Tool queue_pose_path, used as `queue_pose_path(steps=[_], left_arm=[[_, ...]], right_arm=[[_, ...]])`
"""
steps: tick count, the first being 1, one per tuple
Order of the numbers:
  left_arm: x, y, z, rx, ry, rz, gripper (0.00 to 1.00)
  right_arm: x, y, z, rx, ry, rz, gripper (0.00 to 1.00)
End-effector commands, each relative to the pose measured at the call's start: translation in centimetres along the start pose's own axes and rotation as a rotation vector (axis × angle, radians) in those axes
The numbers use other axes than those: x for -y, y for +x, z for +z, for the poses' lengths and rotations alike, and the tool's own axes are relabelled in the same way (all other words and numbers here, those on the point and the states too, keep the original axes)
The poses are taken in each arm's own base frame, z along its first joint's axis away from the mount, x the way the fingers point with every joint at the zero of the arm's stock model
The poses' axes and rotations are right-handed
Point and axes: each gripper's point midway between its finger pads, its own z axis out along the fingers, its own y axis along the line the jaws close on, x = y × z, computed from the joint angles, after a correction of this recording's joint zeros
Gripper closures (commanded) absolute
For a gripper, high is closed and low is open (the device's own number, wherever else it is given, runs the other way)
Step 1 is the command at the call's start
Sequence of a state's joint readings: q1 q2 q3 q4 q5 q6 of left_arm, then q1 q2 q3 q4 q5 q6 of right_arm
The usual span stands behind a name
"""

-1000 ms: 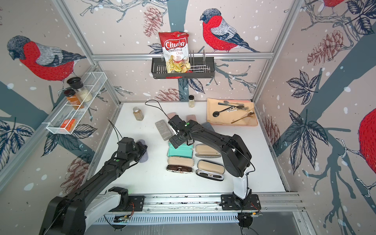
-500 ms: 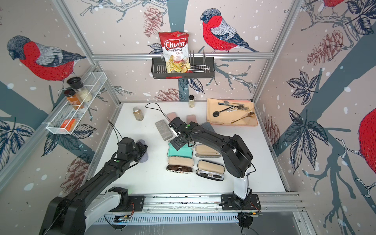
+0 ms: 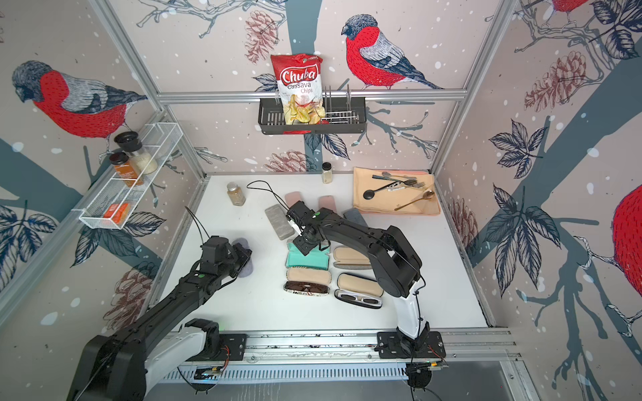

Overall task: Close the glasses case
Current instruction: Move the glasses case to the center of the board.

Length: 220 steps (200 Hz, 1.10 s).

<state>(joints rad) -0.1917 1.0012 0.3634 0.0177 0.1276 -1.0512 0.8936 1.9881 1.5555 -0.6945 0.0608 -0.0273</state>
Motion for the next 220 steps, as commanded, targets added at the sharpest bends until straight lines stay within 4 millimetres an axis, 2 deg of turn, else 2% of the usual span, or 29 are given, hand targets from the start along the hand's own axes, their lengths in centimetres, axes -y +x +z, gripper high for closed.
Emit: queue_pose_path(steps=[1,14,77,118,220], left_arm=[[0.3,-0.3,0.2,0.015,0.012,0.001,1.0],[0.3,-0.3,0.3,0.013,0.01,0.001,1.0],[0.3,-0.3,0.2,0.014,0.011,0.004,1.0],[0.4,-0.4,0.2,0.015,0.015,0.007,1.0],[0.6,-0.3,0.7,0.001,0.011,0.012,1.0]], right_arm=[[-0.4,0.4,0.1,-0.018,-0.023,-0.009,0.37],[-0.5,0.4,0.2,-0.021,-0.028,-0.009,0.4],[-0.3,0.4,0.5,-0.023,-0.016,-0.005,0.66],[0.5,0.2,0.4,-0.018,0.02,0.004,0.69],[3.2,-0.7,0.2,0.013,0.072,0.08,0.69]])
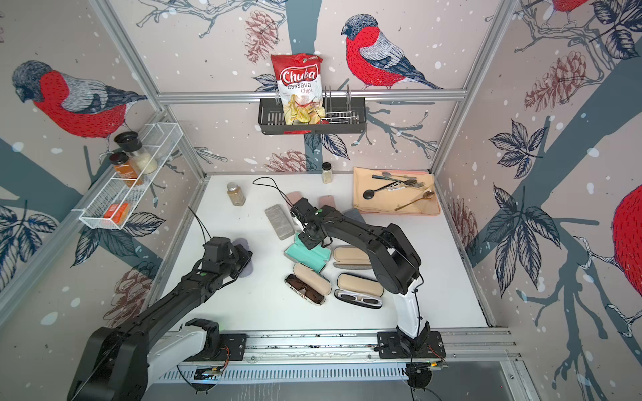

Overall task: Close the glasses case
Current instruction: Move the glasses case to the center of the board.

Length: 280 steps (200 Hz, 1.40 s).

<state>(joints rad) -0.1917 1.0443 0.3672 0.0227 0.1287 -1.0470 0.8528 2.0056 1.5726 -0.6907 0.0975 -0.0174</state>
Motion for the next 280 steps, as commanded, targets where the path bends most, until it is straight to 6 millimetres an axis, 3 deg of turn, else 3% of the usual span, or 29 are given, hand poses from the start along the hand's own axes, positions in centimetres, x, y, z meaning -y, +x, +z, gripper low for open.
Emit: queue_pose_path(steps=[1,94,139,170,225,280], left_arm=[[1.2,-0.6,0.0,0.019,0.04,0.013,1.0],[1.0,-0.5,0.1,0.016,0.034,0.012,1.0],[1.2,-0.6,0.1,0.018,0.04,0.014,1.0],[1.2,-0.6,0.1,0.018,0.04,0.013,1.0],[0.9,-0.5,0.4,0.012,0.027,0.012,1.0],[0.8,-0.4,0.7,0.005,0.027,0.011,1.0]], right_arm=[[0.7,-0.5,-0.2,0.014,0.021,0.032,0.69],[-0.2,-0.2,-0.1,0.003,-0.026,0.022,0.66],[0.5,-1.0,-1.1,0.035,0.003,0.025,0.46],[1.2,-0.1,0.3,-0.006,-0.015,0.04,0.44],[0.7,0.7,2.0,-0.033,-0.138,0.07,0.51],[-0.8,1.1,2.2,-0.049,-0.223,0.061,0.71]])
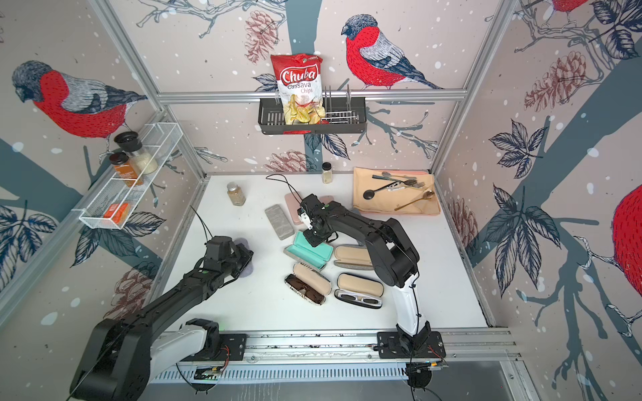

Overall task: Close the glasses case
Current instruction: Move the glasses case to the center of the board.

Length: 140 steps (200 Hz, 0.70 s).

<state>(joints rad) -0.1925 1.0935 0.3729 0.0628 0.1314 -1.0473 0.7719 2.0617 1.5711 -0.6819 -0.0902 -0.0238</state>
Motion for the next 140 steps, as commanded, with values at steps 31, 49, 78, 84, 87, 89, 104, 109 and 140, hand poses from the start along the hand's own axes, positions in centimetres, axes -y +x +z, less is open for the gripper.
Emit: queue_pose_path(steps=[31,49,78,84,87,89,104,109,140], left_arm=[[0.8,-0.3,-0.1,0.01,0.03,0.011,1.0],[0.7,-0.3,-0.1,0.011,0.03,0.011,1.0],[0.7,-0.3,-0.3,0.013,0.03,0.011,1.0],[0.6,-0.3,-0.3,0.012,0.03,0.011,1.0],[0.6,-0.2,-0.3,0.011,0.029,0.011,1.0],[0.6,-0.3,-0.3,0.014,0.03,0.011,1.0],[0.7,-0.3,-0.3,0.014,0.032,0.013,1.0],[0.7,-0.3,-0.3,0.014,0.03,0.013,1.0],[0.7,-0.3,-0.3,0.012,0.032,0.011,1.0]], right_arm=[[-1.3,0.3,0.1,-0.012,-0.074,-0.008,0.86],[-1.3,0.2,0.0,-0.006,-0.063,-0.008,0.89],[-0.8,-0.4,-0.6,0.011,-0.021,-0.006,0.89],[-0.7,-0.6,-0.7,0.016,-0.01,-0.007,0.89],[-0.6,-0.6,-0.8,0.018,-0.003,-0.008,0.89],[-0.6,-0.7,-0.9,0.02,0.002,-0.008,0.89],[-0.2,-1.1,-1.2,0.031,0.037,-0.011,0.89],[0.1,-1.2,-1.3,0.035,0.053,-0.009,0.89],[1.5,-1.4,-1.7,0.036,0.145,0.003,0.89]])
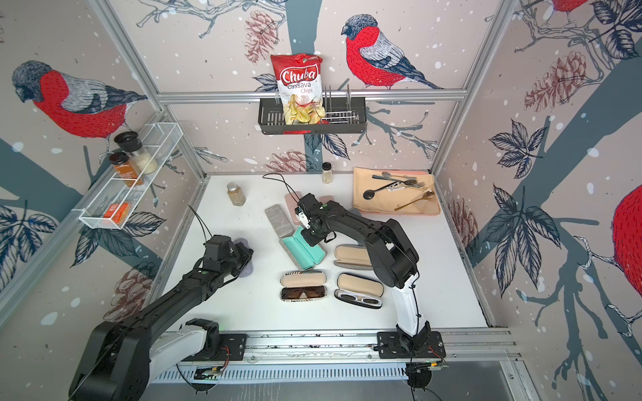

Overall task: Close the glasses case
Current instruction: Move the glasses case to the center of the board.

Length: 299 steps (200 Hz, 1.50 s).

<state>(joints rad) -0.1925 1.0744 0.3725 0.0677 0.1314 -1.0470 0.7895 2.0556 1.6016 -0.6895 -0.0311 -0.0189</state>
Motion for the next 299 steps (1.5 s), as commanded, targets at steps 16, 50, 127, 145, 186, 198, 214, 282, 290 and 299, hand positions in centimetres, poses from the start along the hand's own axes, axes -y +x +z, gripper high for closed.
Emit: queue_pose_path(steps=[16,50,127,145,186,198,214,282,290,299], left_arm=[[0.4,-0.1,0.0,0.0,0.017,0.01,1.0],[0.4,0.0,0.2,-0.006,0.017,0.011,1.0],[1.3,0.2,0.8,-0.024,0.043,0.017,1.0],[2.2,0.4,1.2,-0.04,0.057,0.034,1.0],[5.7,1.4,2.6,-0.083,0.107,0.09,1.0],[6.6,1.8,3.1,-0.101,0.124,0.101,1.0],[7.8,2.4,3.9,-0.131,0.144,0.116,1.0],[10.8,6.3,7.1,-0.254,0.168,0.189,1.0],[11.1,6.7,7.3,-0.262,0.171,0.197,1.0],[11.2,7.1,7.6,-0.272,0.169,0.203,1.0]], right_arm=[[2.1,-0.2,-0.7,0.004,0.126,0.019,0.88],[2.8,-0.3,-0.8,0.005,0.169,0.029,0.88],[4.9,-0.7,-1.7,0.012,0.292,0.051,0.88],[5.2,-0.5,-1.9,0.01,0.309,0.059,0.87],[5.5,-0.6,-2.0,0.013,0.323,0.07,0.85],[5.4,-0.5,-2.1,0.011,0.326,0.069,0.82],[5.3,-0.5,-2.2,0.009,0.325,0.07,0.77],[4.1,-0.5,-3.0,0.036,0.293,0.068,0.65],[3.9,-0.6,-3.2,0.048,0.279,0.07,0.64],[3.9,-0.6,-3.4,0.057,0.271,0.078,0.63]])
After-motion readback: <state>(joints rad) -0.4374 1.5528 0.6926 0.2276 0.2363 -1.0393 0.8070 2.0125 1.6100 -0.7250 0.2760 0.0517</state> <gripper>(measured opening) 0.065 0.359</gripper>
